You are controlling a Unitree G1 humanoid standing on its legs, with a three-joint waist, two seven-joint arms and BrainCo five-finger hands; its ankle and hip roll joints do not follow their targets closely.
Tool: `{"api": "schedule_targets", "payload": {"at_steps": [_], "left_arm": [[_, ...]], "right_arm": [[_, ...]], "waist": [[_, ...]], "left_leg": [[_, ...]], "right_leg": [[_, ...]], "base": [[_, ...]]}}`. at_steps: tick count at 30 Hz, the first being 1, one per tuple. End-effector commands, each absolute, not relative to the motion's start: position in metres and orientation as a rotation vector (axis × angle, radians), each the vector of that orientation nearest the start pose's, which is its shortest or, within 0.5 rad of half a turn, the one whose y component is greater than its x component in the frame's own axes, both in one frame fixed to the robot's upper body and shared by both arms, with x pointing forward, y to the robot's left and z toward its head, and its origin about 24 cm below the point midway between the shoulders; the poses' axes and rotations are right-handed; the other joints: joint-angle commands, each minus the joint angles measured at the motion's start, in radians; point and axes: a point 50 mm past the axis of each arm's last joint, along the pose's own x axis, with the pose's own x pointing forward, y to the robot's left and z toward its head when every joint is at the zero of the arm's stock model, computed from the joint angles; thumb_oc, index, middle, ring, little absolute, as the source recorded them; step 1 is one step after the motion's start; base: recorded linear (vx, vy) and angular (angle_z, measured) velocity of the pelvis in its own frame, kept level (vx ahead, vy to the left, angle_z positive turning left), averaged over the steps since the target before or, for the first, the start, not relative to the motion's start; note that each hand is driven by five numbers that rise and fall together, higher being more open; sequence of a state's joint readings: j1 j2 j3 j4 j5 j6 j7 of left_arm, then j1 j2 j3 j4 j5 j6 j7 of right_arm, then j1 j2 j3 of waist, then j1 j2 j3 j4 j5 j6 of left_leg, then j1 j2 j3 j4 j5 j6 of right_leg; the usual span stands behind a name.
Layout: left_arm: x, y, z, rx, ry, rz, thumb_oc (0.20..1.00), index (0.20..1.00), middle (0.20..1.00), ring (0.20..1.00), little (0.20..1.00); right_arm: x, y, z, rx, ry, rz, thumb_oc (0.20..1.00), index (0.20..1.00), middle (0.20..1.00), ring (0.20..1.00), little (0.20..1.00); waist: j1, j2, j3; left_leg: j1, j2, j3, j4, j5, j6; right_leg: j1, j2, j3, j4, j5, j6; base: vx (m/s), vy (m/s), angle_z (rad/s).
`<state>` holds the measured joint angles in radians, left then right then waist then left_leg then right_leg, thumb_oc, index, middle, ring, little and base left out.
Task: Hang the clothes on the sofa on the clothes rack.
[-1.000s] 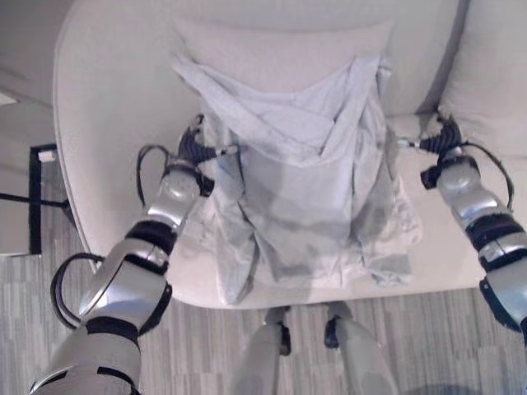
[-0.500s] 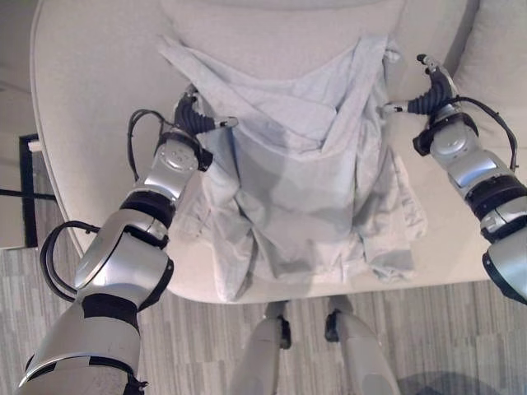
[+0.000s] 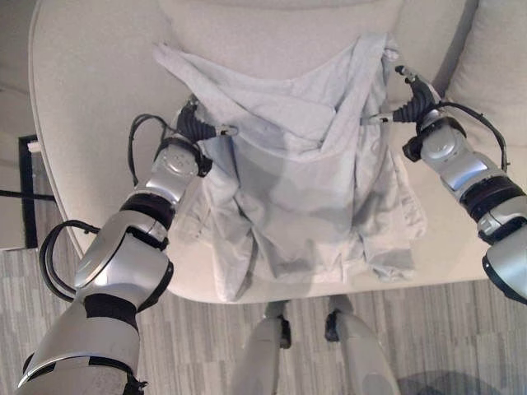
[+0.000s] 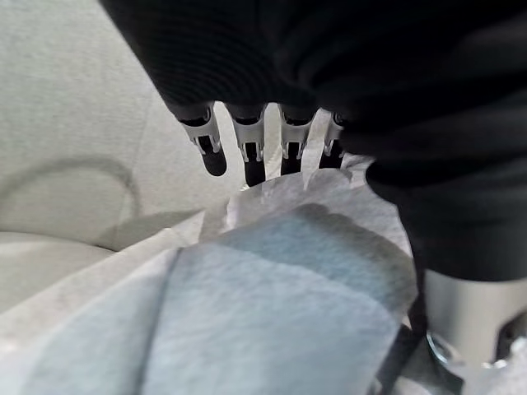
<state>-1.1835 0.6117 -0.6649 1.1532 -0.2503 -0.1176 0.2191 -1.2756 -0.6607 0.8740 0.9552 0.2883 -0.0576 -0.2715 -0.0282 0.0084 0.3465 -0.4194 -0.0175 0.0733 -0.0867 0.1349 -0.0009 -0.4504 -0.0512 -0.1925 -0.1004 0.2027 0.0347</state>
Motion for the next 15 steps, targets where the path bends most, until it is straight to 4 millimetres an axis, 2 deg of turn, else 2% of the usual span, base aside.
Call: {"api": "schedule_targets", "payload": {"at_steps": [1,15], "left_arm": [[0.4137,0.2477,0.2216,0.897,-0.123,0.258,1.000,1.000,1.000,1.000,1.000],[0.4163,0.2412,0.2309,1.009,-0.137,0.233,1.000,1.000,1.000,1.000,1.000]], "right_arm": [[0.4162,-0.1988,0.2637,-0.846,-0.320,-0.150,1.000,1.000,1.000,1.000,1.000],[0.4192,-0.1934,0.2628,-0.860,-0.295,-0.126,1.000,1.000,1.000,1.000,1.000]], "waist": [[-0.007,-0.005,-0.049],[-0.005,-0.008,-0.034]], "left_leg": [[-0.041,0.003,-0.042,-0.001,0.050,-0.122],[-0.062,0.006,-0.039,-0.001,0.059,-0.124]], "right_leg": [[-0.048,-0.040,0.062,0.013,0.020,0.198],[-0.072,-0.041,0.063,0.013,0.027,0.197]], "base": [[0.00,0.000,0.00],[0.00,-0.001,0.00]]}}
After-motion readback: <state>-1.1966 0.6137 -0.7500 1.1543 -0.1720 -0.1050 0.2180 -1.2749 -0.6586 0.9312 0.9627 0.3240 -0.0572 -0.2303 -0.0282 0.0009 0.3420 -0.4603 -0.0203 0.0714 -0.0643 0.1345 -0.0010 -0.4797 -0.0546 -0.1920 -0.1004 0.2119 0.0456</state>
